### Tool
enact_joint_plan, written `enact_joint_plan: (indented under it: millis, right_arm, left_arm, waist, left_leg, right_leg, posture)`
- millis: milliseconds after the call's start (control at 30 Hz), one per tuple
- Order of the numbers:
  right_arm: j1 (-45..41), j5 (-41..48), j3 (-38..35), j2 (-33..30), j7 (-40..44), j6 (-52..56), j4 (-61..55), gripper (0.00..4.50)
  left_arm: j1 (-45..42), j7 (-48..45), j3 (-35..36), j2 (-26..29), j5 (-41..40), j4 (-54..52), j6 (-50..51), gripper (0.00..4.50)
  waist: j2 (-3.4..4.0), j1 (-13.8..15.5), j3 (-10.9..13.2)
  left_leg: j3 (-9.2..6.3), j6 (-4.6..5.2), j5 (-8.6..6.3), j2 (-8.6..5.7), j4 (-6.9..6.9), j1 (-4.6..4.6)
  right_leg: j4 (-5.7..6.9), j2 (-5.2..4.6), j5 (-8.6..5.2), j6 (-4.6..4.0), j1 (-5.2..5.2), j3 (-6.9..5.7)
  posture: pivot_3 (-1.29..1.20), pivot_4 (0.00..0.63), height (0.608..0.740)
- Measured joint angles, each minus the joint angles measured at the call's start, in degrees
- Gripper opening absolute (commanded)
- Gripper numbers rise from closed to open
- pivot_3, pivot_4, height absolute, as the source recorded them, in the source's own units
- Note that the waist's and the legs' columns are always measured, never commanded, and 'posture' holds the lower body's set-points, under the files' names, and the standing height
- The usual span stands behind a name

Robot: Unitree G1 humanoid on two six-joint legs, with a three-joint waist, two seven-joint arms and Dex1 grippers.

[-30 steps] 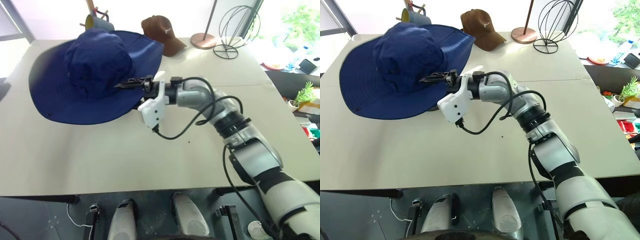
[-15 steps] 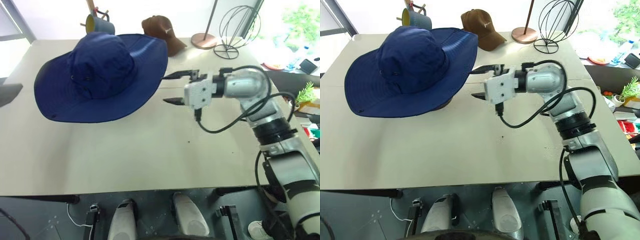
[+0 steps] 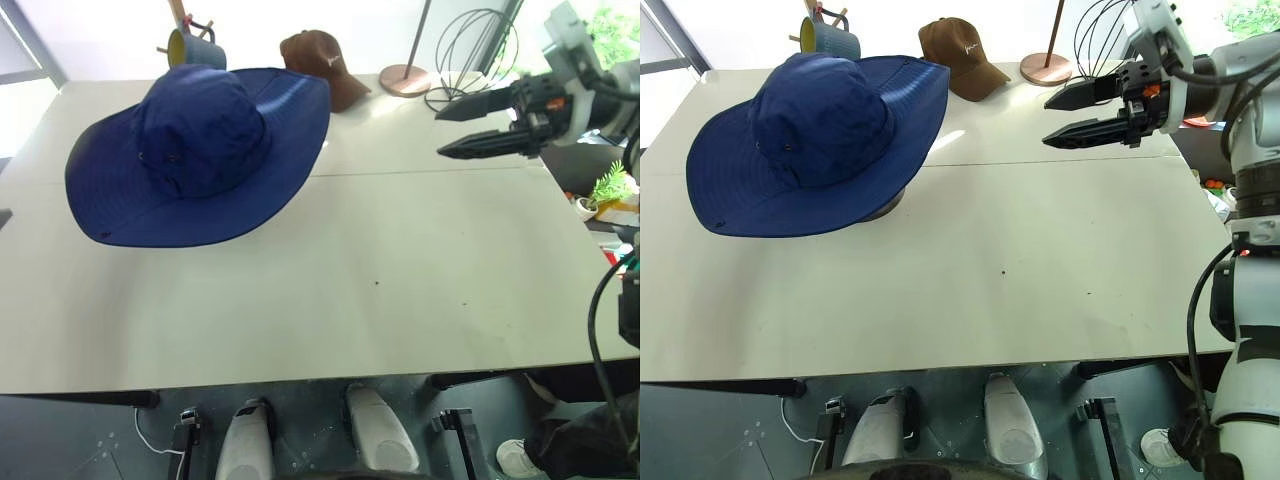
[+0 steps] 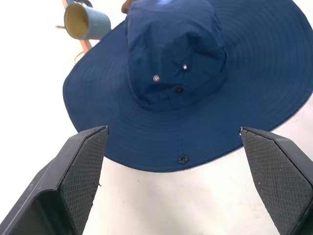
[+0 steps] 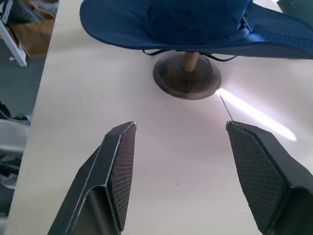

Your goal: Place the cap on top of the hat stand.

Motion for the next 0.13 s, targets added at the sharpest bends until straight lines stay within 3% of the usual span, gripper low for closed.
enact_joint_plan:
  millis: [133]
  right_arm:
    - [-1.93,-0.14,0.39,0.98,0.11,-0.11,3.66,2.99]
  left_arm:
    - [0.63,-1.48,1.60,-0.01,0.77,-0.78,0.43,4.50]
  waist:
    - [0.00,0.10,0.00]
  left_leg:
    - [0.04,0.00,0.00,0.00,0.00,-0.05]
  right_leg:
    - [-0.02,-0.03,0.01,0.02,-0.02,0.00]
  posture:
    - [0.00,0.150,0.738]
